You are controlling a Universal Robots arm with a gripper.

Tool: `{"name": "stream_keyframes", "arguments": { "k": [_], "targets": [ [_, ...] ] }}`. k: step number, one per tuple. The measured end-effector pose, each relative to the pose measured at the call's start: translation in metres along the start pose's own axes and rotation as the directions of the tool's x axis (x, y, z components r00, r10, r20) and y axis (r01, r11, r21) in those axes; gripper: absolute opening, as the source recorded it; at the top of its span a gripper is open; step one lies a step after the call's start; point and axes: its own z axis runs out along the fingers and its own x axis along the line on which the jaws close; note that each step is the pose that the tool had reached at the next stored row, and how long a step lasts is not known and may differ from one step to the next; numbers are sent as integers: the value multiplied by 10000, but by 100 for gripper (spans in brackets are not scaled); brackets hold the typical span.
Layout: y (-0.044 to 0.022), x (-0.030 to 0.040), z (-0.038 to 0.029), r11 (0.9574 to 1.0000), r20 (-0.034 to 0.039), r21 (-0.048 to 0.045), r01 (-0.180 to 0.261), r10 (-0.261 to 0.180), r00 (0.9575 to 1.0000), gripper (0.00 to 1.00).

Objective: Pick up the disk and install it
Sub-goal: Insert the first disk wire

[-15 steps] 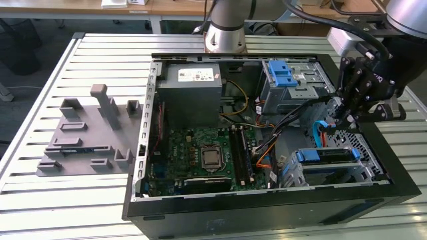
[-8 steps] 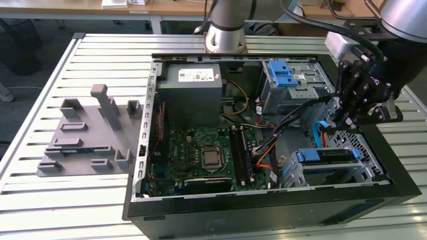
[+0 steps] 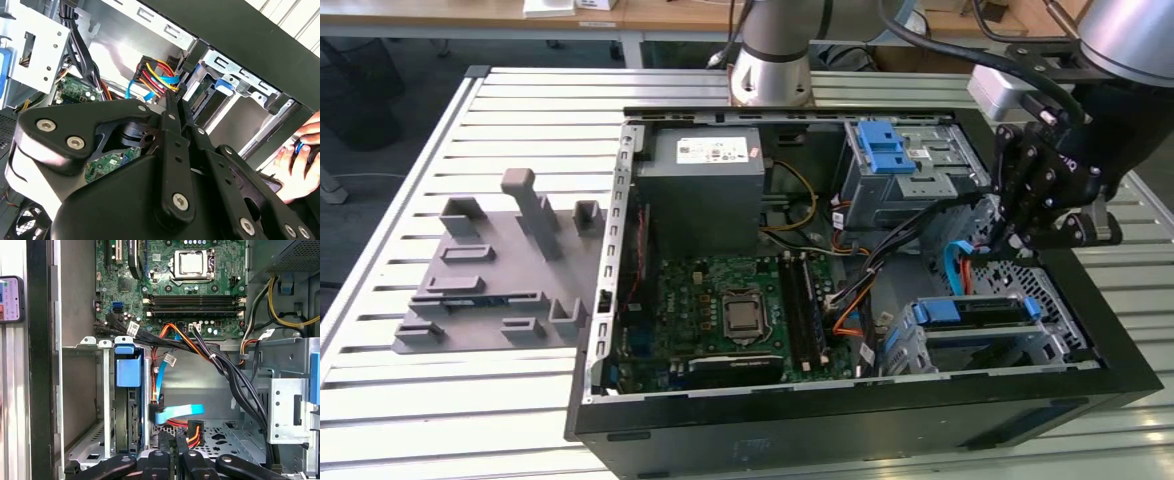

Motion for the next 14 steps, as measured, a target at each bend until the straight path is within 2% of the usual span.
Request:
{"name": "stream_keyframes", "arguments": {
  "k": [3,8,12,14],
  "targets": [
    [-1,28,3,10000,2,-5,1,-1,10000,16],
    [-2,127,27,10000,2,-50,-37,37,10000,16],
    [-1,131,32,9995,-7,-201,-253,253,9997,16],
    [-1,157,49,9993,-12,-238,-278,278,9996,16]
  ]
}}
